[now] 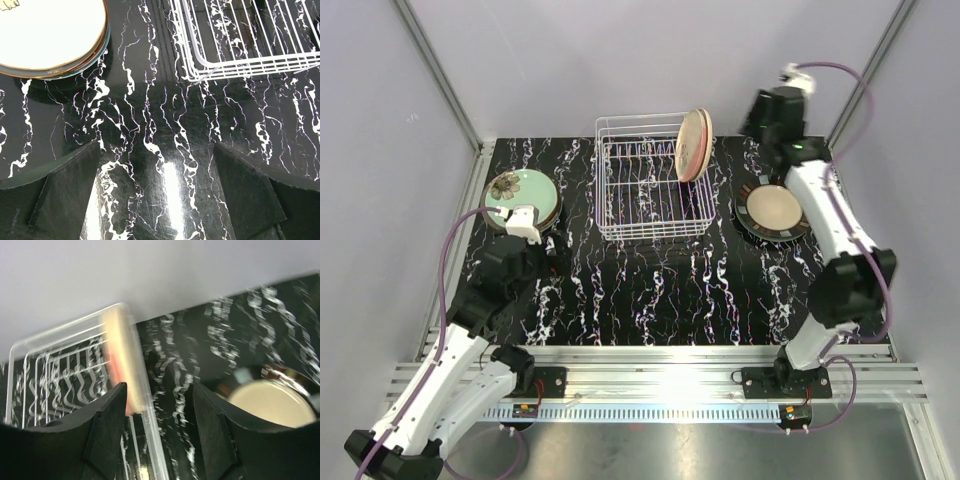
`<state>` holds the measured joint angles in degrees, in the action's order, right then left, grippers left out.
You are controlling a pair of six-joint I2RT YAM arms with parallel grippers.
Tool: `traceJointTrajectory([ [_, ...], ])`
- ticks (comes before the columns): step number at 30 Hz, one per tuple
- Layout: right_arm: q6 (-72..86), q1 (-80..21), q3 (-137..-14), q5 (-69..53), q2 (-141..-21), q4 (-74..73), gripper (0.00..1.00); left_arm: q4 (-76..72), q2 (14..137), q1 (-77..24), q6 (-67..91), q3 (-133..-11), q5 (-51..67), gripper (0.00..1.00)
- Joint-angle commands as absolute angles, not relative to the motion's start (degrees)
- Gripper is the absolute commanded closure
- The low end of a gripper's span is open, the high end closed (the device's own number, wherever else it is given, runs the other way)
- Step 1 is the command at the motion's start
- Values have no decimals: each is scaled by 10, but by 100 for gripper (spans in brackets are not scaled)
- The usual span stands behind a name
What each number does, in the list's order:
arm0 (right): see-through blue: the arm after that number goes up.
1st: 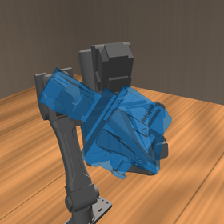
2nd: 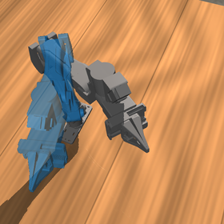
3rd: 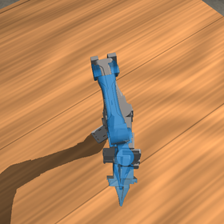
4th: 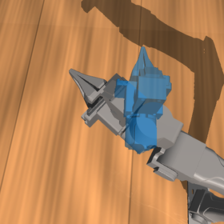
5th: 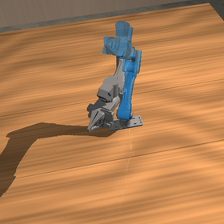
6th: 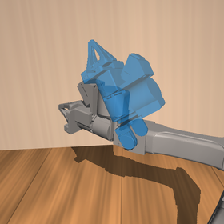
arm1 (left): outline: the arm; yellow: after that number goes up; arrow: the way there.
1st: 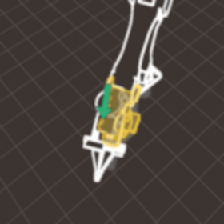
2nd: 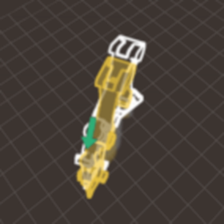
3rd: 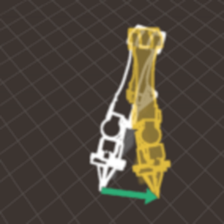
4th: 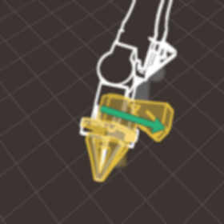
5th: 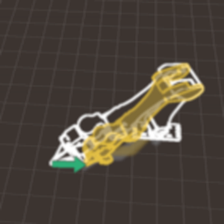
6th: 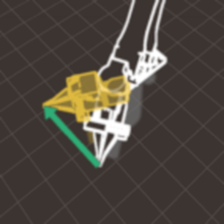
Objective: Load the plates into the dish rack
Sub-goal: Grab a plate with the right arm
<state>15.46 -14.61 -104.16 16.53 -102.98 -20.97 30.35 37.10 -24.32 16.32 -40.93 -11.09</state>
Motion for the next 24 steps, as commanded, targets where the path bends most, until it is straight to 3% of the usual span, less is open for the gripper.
traceJointTrajectory([
  [1,277,-61,-920,87,-933,-164,38,284,365,-245,156,-435,-128,1],
  [11,414,126,-579,-31,-801,-46,45,283,363,-245,157,-435,-127,1],
  [16,445,181,-502,-70,-782,-9,51,282,359,-245,158,-435,-129,1],
  [24,451,208,-439,-61,-775,28,51,276,353,-245,157,-432,-116,6],
])
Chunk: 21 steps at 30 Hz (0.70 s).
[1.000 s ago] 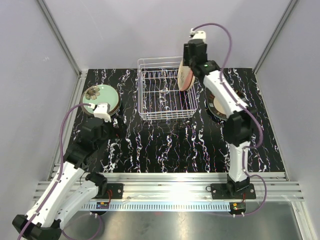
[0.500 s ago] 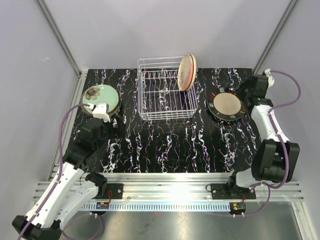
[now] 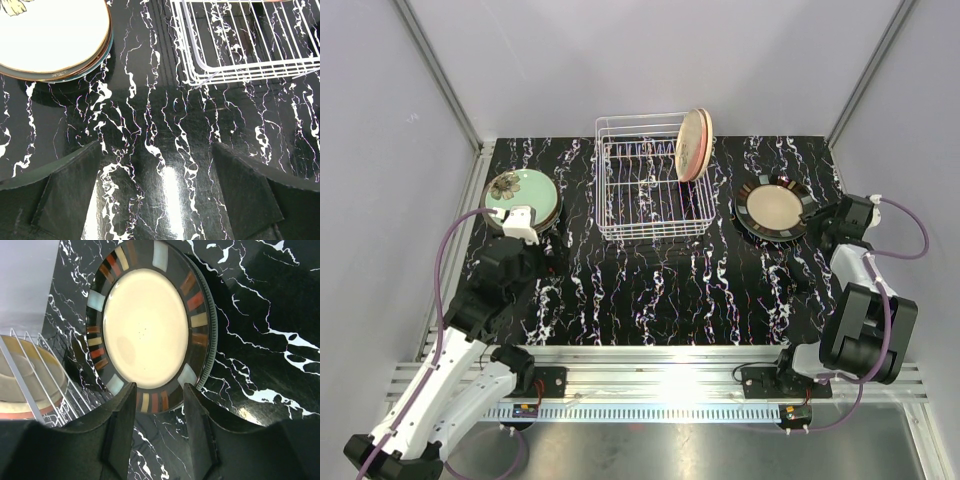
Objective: Load the plates into the dish rack
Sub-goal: Grab a plate with the right arm
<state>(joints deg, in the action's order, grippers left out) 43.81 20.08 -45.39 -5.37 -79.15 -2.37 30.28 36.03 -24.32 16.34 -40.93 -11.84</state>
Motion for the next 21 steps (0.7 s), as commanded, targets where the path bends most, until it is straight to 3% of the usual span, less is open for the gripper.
traceJointTrajectory([
  [1,450,214,-430,-60,-776,31,51,277,353,-245,156,-432,-115,6],
  [6,454,225,-417,-69,-801,54,52,278,358,-245,157,-434,-121,1],
  [21,454,226,-438,-81,-892,99,55,280,366,-243,156,-436,-127,1],
])
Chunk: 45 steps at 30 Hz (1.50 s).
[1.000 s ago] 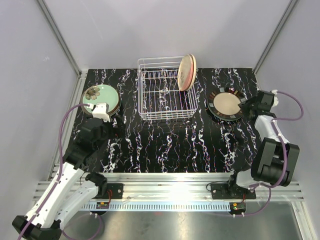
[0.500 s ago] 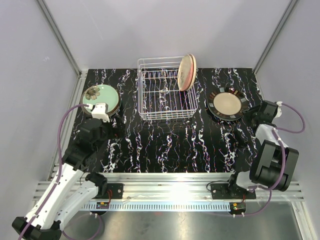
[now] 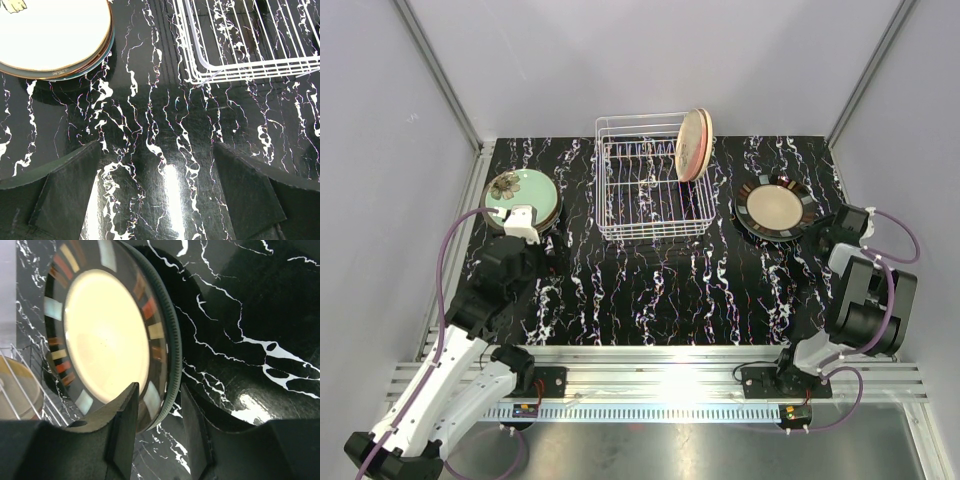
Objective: Load the plates into the dish rack
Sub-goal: Grab a plate with the right arm
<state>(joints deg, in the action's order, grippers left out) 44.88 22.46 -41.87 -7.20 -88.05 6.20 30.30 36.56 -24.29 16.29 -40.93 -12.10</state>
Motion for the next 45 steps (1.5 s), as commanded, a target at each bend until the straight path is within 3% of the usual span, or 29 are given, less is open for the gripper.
traceJointTrajectory([
  [1,456,226,-439,-82,-896,103,55,280,366,-243,155,-436,-127,1],
  [25,497,226,-439,-122,-978,206,63,282,377,-242,151,-437,-121,1],
  [35,551,226,-413,-155,-1016,285,63,282,379,-241,151,-437,-120,1],
  [45,541,226,-413,-156,-1036,293,55,282,383,-240,151,-437,-120,1],
])
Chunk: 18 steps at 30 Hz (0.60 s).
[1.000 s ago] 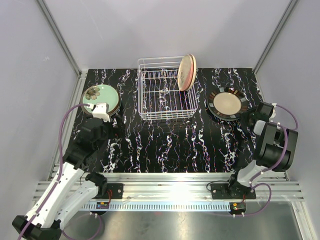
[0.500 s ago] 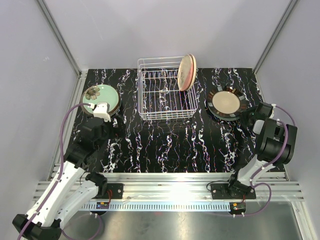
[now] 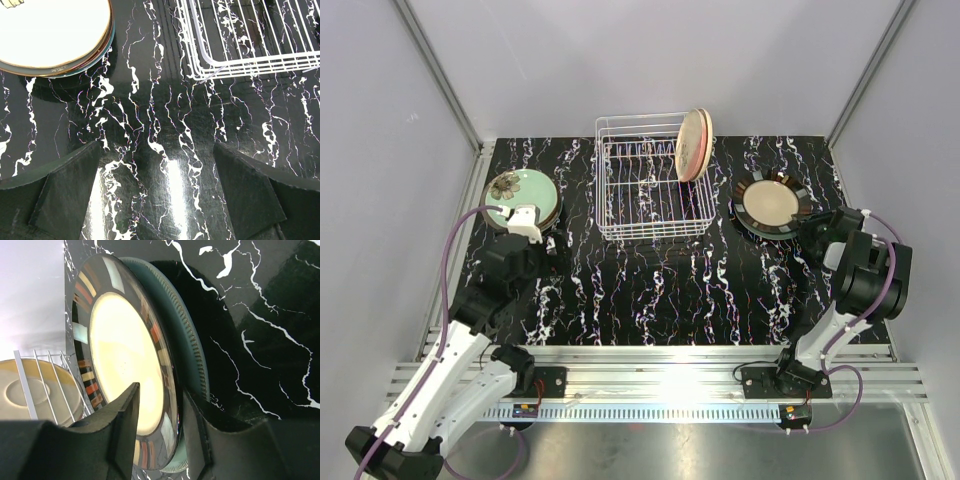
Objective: Load the plates into the dish rack
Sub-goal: Grab a plate with the right arm
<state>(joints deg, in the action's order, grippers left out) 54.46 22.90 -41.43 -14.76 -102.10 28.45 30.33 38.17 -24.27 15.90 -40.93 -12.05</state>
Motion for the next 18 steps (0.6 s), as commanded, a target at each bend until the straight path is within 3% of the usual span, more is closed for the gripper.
traceJointTrajectory([
  [1,540,226,-416,-155,-1038,287,55,283,383,-241,151,-437,-120,1],
  [8,519,226,-452,-150,-1051,246,57,283,387,-238,151,-438,-119,1],
  [13,506,226,-477,-145,-1056,204,64,283,389,-236,151,-438,-117,1],
  [17,493,226,-483,-145,-1051,192,73,283,391,-234,150,-438,-115,1],
  [18,490,226,-483,-147,-1049,192,79,283,391,-234,151,-439,-115,1],
])
